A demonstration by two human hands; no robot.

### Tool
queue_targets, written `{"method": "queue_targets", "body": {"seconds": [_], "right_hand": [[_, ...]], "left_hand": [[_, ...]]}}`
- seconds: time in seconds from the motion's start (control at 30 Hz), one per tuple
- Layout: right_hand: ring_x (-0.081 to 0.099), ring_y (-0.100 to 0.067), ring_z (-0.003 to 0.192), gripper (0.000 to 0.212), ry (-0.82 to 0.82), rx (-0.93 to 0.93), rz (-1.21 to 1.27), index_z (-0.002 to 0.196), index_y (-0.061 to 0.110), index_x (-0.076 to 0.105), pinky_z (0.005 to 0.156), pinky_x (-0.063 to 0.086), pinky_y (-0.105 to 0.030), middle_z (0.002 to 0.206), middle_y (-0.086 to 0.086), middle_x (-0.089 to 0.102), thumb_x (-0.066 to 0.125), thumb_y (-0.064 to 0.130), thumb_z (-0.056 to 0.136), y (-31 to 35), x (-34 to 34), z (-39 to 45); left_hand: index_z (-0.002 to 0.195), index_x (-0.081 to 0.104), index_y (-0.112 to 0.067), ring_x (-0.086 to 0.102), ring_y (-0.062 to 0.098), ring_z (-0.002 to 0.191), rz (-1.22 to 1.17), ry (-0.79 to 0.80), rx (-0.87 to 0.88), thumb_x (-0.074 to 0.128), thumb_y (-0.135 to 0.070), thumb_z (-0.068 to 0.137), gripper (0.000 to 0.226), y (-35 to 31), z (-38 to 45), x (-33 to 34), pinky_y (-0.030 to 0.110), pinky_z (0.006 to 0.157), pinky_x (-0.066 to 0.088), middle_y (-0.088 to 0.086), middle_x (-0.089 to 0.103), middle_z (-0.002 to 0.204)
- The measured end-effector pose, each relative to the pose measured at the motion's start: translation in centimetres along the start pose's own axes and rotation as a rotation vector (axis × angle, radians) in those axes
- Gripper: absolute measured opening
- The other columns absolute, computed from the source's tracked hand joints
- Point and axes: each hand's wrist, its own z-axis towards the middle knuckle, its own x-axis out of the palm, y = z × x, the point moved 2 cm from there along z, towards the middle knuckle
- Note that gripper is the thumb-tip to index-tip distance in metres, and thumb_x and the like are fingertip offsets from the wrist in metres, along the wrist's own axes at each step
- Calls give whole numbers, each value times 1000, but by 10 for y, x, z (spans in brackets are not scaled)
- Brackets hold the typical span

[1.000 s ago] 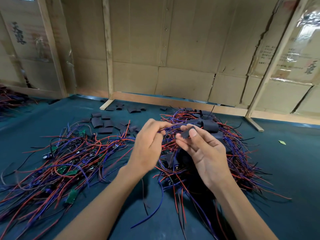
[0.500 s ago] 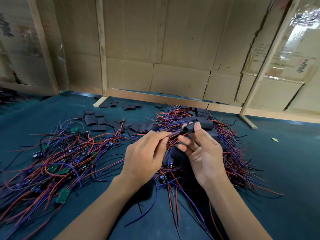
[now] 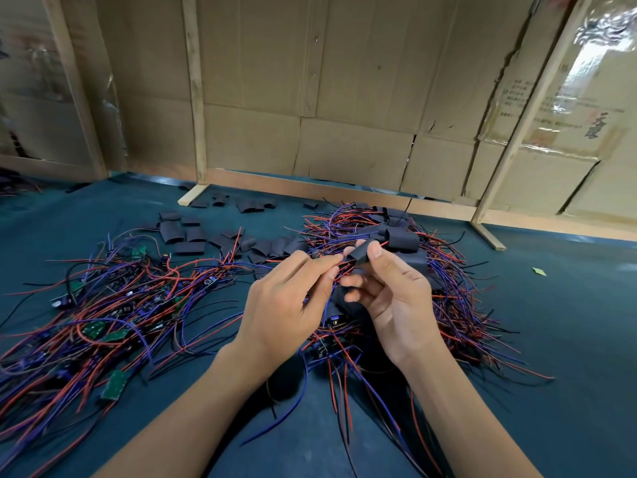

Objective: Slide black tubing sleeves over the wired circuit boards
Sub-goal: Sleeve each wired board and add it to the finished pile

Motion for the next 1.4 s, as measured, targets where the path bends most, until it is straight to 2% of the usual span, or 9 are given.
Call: {"method": "queue_targets", "body": {"seconds": [0.2,0.33,0.47,0.6,0.7,0.83,1.1,1.23,1.4], "right_hand": [[70,-23,66,18,-64,-75,-53,90,9,81,58,56,-29,82,-16,74,79,17,74,-4,1,1],[65,-24,61,28,-100,-119,-79,92,2,78,57,54,-29,76,-20,71,82,22,73,-2,1,0],[66,-23,60,12,-160,-170,-63,85,9,79,53,52,-28,77,-16,72,79,16,76,5,0,-1],[66,-21,60,4,-258,-233,-37,80,13,80,49,51,-27,74,-11,72,78,15,77,18,-5,0],[67,-21,60,6,-312,-258,-29,78,14,79,50,52,-27,72,-10,72,77,11,83,26,-8,0],[67,-22,60,7,-367,-259,6,81,12,77,51,52,-28,72,-10,71,75,8,87,30,-14,2],[65,-23,63,3,-246,-264,-50,83,16,77,49,53,-31,77,-10,70,78,18,84,28,-13,2],[65,-24,63,41,-181,-233,-141,97,-1,70,47,52,-30,83,-15,71,84,29,72,20,-5,1],[66,-24,62,43,-114,-181,-214,103,-2,69,45,51,-28,78,-13,71,82,25,73,8,4,-3]], "left_hand": [[119,69,-6,54,6,81,-92,35,-47,62,-12,98,22,2,1,3,16,79,42,0,58,94],[128,63,-9,58,11,92,-121,135,-76,60,-15,98,31,1,0,3,20,85,44,-2,57,102],[136,57,-17,55,14,96,-36,238,-130,66,-23,93,44,5,1,2,27,88,45,-7,56,102],[119,68,-19,58,21,93,174,340,-151,73,-35,87,36,17,3,0,37,85,43,-7,62,97],[102,73,-20,60,19,92,196,389,-162,72,-47,87,31,22,2,-1,37,84,44,-7,65,93],[100,74,-20,63,18,93,129,438,-196,68,-46,91,28,26,1,-1,42,86,48,-8,68,93],[106,54,-31,62,6,97,-70,340,-259,61,-39,97,14,22,-3,0,34,84,52,-17,63,98],[119,59,-23,58,-4,102,-121,217,-164,62,-32,98,23,15,-3,0,21,88,48,-18,59,107],[116,64,-12,62,5,100,-138,123,-73,69,-22,95,24,9,-1,1,19,88,47,-5,64,106]]}}
